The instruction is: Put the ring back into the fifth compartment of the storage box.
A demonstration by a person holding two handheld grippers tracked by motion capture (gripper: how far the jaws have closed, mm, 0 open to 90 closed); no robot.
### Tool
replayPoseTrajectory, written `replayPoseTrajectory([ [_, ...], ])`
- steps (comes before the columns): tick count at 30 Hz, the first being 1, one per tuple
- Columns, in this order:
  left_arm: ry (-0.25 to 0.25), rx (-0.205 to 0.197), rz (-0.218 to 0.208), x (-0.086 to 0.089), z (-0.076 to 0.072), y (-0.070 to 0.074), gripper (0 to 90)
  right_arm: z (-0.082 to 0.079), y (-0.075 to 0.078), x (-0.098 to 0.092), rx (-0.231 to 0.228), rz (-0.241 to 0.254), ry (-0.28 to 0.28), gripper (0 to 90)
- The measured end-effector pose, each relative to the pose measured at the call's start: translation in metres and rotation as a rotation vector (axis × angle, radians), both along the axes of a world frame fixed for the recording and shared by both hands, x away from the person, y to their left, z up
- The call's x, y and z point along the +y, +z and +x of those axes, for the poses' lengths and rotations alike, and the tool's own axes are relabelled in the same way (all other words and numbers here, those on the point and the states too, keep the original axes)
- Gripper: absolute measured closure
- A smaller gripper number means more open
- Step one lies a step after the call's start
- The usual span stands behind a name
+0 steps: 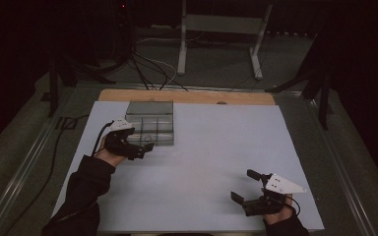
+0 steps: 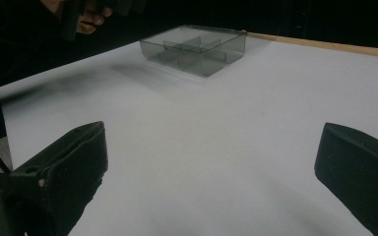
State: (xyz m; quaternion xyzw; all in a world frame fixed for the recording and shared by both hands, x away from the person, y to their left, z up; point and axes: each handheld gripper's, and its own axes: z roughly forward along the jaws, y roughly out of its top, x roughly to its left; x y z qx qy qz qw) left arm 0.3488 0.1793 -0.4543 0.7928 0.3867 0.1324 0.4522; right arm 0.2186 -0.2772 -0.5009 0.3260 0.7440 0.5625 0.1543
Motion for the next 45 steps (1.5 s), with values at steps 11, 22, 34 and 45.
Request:
replayPoseTrajectory([
  [11,-0.007,-0.025,-0.009,0.016,-0.031,-0.015,0.8,0.0,0.0,0.0,0.002,0.003,0.001,0.0],
  [22,-0.028,-0.012,-0.065,0.031,-0.065,-0.036,0.8,0.0,0.0,0.001,0.002,-0.001,0.004,0.0],
  [34,-0.073,-0.028,-0.076,0.037,-0.094,-0.061,0.8,0.0,0.0,0.001,0.002,0.002,0.01,0.0],
  [45,-0.127,-0.045,-0.041,0.031,-0.101,-0.07,0.8,0.001,-0.001,0.003,0.006,-0.001,0.024,0.0],
])
